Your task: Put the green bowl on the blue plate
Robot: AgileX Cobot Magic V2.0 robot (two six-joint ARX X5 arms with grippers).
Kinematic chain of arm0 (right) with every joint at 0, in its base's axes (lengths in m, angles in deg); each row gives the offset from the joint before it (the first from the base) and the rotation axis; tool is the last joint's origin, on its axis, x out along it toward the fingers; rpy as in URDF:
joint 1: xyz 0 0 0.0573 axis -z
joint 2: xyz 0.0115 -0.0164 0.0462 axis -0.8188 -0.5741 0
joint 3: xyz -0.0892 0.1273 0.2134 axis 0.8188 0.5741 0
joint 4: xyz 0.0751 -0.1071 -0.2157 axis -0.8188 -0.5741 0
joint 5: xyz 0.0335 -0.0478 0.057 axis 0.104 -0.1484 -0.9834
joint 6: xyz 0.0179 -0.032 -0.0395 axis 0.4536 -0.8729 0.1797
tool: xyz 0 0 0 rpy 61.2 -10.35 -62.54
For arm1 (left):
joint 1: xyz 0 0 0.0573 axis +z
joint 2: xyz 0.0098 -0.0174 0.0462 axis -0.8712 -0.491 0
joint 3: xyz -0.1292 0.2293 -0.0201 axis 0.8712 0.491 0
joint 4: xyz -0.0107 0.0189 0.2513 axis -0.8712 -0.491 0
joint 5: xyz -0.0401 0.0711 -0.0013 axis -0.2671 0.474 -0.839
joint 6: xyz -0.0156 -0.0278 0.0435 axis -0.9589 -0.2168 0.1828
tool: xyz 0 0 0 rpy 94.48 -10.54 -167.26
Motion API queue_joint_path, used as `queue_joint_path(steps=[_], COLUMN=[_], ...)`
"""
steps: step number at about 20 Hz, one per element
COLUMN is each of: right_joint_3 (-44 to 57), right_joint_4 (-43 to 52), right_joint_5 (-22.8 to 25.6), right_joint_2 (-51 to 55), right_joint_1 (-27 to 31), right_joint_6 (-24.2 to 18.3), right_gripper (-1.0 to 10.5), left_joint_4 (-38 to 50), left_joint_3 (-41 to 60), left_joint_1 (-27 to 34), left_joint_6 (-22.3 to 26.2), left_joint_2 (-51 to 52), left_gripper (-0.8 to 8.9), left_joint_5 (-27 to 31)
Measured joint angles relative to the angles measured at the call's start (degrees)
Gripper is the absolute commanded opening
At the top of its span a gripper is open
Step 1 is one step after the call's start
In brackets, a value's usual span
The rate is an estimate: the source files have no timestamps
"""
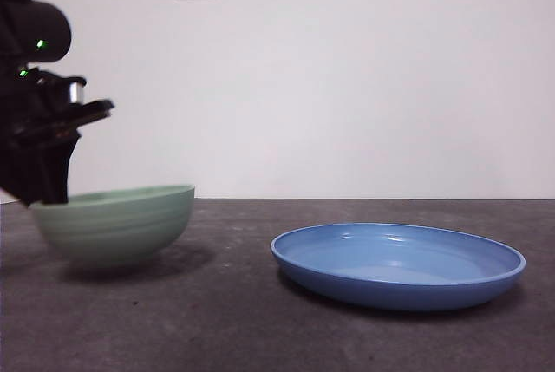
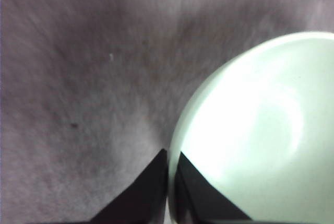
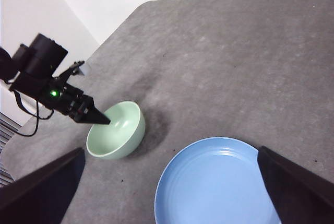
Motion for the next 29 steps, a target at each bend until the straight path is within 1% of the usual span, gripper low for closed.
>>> queue_joint_path(steps=[3, 4, 7, 12, 14, 17, 22, 26, 29], right_joint_3=[0.0, 0.0, 0.0, 0.0, 0.0, 0.0, 0.0, 0.0, 0.0], right_joint_4=[0.0, 0.0, 0.0, 0.0, 0.0, 0.0, 0.0, 0.0, 0.0], right_joint_5=[0.0, 0.0, -0.02, 0.0, 0.0, 0.0, 0.0, 0.0, 0.0], right_joint_2=[0.0, 0.0, 0.0, 0.0, 0.0, 0.0, 0.0, 0.0, 0.0], right_joint_1=[0.0, 0.0, 0.0, 0.0, 0.0, 0.0, 0.0, 0.0, 0.0], right_joint_6=[0.0, 0.0, 0.0, 0.0, 0.0, 0.0, -0.02, -0.02, -0.02], right_gripper=[6.4, 6.4, 6.4, 6.4, 6.4, 6.4, 6.4, 6.4, 6.4], left_joint_4=[-5.42, -7.3, -10.58, -14.05, -14.12, -16.48, -17.18, -17.46, -17.33], left_joint_3=[-7.54, -10.38, -19.06, -30.21, -34.69, -40.35, -44.96, -44.96, -45.0], left_joint_1=[-3.85, -5.79, -11.67, -20.65, -23.8, -26.91, -30.36, -31.15, -32.11], left_joint_6=[-1.64, -2.05, -2.75, -4.04, -4.24, -4.28, -4.26, -4.28, -4.17], left_joint_2=[-0.04, -0.07, -2.75, -14.45, -19.08, -24.68, -30.45, -31.04, -31.04], left_gripper=[0.14, 0.14, 0.14, 0.14, 0.14, 0.14, 0.14, 0.14, 0.14], left_joint_5=[1.7, 2.86, 3.1, 3.23, 3.23, 3.23, 3.23, 3.43, 6.49])
